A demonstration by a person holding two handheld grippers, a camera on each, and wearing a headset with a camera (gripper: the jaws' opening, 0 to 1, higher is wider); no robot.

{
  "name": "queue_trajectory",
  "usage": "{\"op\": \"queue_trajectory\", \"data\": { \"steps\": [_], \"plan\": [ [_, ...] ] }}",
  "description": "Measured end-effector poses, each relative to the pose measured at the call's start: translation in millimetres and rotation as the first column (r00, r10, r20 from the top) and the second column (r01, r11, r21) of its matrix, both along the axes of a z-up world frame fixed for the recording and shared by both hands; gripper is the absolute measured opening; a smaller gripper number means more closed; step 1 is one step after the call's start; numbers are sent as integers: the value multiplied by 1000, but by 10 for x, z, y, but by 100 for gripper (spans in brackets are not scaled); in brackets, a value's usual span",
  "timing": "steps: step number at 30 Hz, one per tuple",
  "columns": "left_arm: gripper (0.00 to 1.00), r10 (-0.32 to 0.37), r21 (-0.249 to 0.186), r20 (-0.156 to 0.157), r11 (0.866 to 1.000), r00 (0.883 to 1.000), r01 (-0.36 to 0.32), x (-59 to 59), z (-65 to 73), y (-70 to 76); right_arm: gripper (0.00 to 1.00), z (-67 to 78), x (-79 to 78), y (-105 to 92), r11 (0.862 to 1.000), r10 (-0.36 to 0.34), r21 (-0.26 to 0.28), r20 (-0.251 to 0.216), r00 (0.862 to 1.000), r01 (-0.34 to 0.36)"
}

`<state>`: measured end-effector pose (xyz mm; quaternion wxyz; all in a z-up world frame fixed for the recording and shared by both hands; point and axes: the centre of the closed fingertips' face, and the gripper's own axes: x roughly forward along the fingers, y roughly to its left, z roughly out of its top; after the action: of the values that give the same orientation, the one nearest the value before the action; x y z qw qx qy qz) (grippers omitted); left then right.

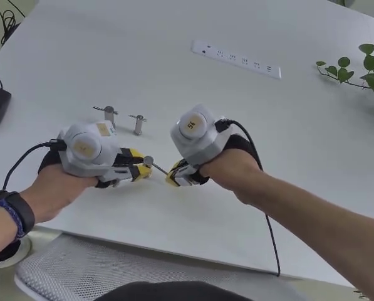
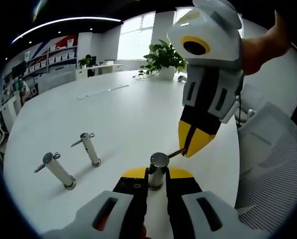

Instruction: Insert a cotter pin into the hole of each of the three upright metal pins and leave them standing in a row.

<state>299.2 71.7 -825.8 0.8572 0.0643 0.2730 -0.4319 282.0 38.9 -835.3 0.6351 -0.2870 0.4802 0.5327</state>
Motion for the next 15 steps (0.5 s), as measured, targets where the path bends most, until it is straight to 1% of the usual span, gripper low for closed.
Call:
{"op": "queue_trajectory", "data": {
  "steps": [5, 7, 9, 10, 11, 15],
  "plan": [
    [12, -6, 8, 6, 1000, 1000, 6, 0, -5, -3, 2, 12, 0, -1, 1000, 10, -8, 11, 1000, -10],
    [12, -6, 4, 3, 1000, 1000, 6, -2, -7, -4, 2, 20, 7, 0, 1000, 13, -8, 16, 1000, -13],
    [12, -7, 0, 2, 1000, 1000, 7, -1, -10, -7, 2, 36, 17, 11, 1000, 21, -2, 23, 1000, -21],
    [12, -10, -3, 0, 1000, 1000, 10, -4, -10, -12, 2, 48, 20, 42, 999, 39, 13, 32, 999, -40],
    [12, -11, -3, -1, 1000, 1000, 11, -4, -10, -14, 2, 41, 19, 28, 999, 32, 4, 31, 999, -33],
    [11, -16, -4, 0, 1000, 1000, 16, -7, -8, -30, 2, 27, 24, 45, 999, 35, 5, 40, 999, -35]
  ]
}}
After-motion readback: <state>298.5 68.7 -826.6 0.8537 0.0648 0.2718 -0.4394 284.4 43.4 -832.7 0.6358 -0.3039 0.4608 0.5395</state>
